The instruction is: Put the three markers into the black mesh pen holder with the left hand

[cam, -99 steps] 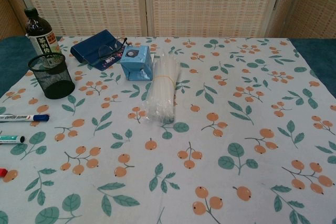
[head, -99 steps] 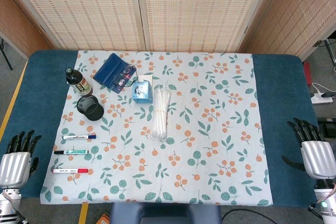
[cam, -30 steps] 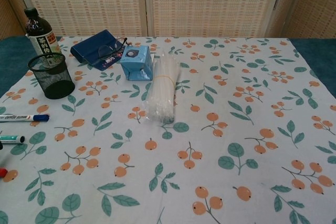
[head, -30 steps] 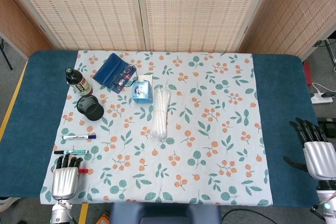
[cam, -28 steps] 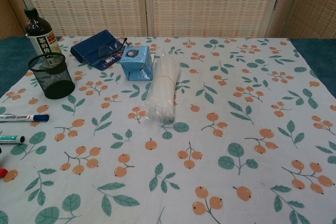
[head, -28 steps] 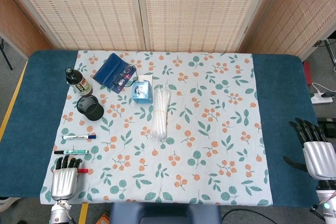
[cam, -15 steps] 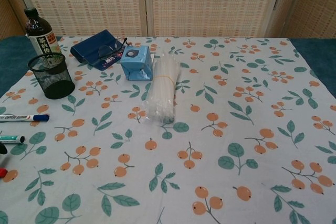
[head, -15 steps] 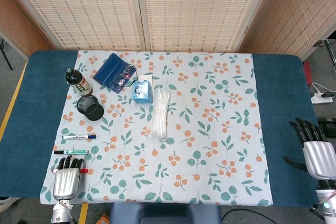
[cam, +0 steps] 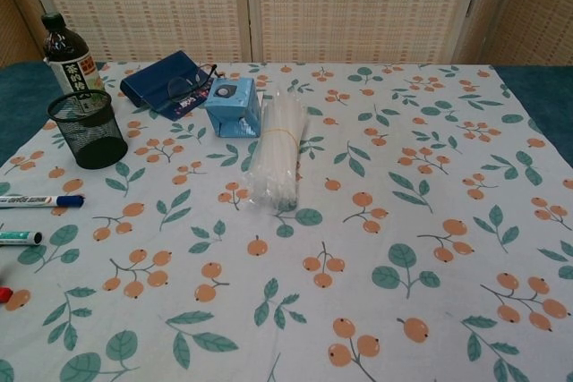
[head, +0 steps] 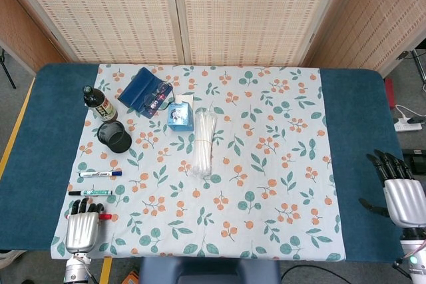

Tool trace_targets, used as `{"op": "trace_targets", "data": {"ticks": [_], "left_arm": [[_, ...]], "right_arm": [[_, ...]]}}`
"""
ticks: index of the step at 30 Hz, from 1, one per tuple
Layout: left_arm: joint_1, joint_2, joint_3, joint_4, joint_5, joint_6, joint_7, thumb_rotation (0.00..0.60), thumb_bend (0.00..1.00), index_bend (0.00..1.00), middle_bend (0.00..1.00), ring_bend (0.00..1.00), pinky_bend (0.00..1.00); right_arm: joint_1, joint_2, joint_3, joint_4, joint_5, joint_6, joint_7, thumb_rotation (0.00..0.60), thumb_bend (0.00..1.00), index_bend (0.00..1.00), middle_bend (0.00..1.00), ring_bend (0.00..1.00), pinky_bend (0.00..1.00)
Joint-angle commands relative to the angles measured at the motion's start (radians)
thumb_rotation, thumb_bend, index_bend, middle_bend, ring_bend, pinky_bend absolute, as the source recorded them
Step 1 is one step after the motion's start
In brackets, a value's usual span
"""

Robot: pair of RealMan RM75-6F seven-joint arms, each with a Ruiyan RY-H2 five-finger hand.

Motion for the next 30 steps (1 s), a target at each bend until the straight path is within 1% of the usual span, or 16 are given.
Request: {"op": "trace_targets", "data": {"ticks": [1,4,7,12,18,25,28,30], "left_arm": [[0.001,-0.001,0.0,0.009,-0.008,-0.008,-0.006,0.6,0.42,0.43,0.43,0.18,0.19],[0.002,-0.004,0.002,0.018,-0.012,-0.013,-0.015,0.6,0.42,0.43,0.41,0.18,0.19],[0.0,-0.009,0.003,0.03,-0.012,-0.015,-0.019,0.6,0.42,0.43,0.42,0.18,0.19],[-0.001,-0.017,0.0,0.045,-0.008,-0.007,-0.022,0.6,0.42,0.44,0.45,0.2,0.19],[0.0,-0.027,-0.001,0.06,0.006,0.013,-0.028,0.6,0.43,0.52,0.57,0.27,0.22],[0.003,-0.033,-0.006,0.078,0.005,0.022,-0.043,0.6,0.43,0.54,0.6,0.29,0.22],[0.007,-0.023,-0.002,0.061,0.019,0.041,-0.042,0.6,0.43,0.54,0.6,0.29,0.22],[0.009,0.004,0.0,0.011,0.04,0.068,-0.028,0.6,0.43,0.54,0.6,0.29,0.22]], "right_arm": [[-0.002,0.001,0.0,-0.002,-0.003,0.006,0.0,0.6,0.0,0.15,0.06,0.08,0.14],[-0.002,0.002,-0.001,-0.003,-0.005,0.006,0.001,0.6,0.0,0.15,0.06,0.08,0.14],[-0.002,0.003,-0.001,-0.003,-0.003,0.002,0.001,0.6,0.0,0.15,0.06,0.08,0.14],[-0.001,0.002,0.0,-0.002,0.0,0.001,0.001,0.6,0.0,0.15,0.06,0.08,0.14],[0.001,0.0,0.0,0.001,0.002,-0.004,0.0,0.6,0.0,0.16,0.06,0.08,0.14],[0.001,-0.002,0.0,0.005,0.0,-0.003,0.001,0.6,0.0,0.16,0.06,0.08,0.15],[0.002,-0.003,0.001,0.005,0.004,-0.004,-0.001,0.6,0.0,0.16,0.06,0.08,0.15],[0.001,-0.002,0.001,0.005,0.005,-0.002,0.001,0.6,0.0,0.16,0.06,0.08,0.15]]}}
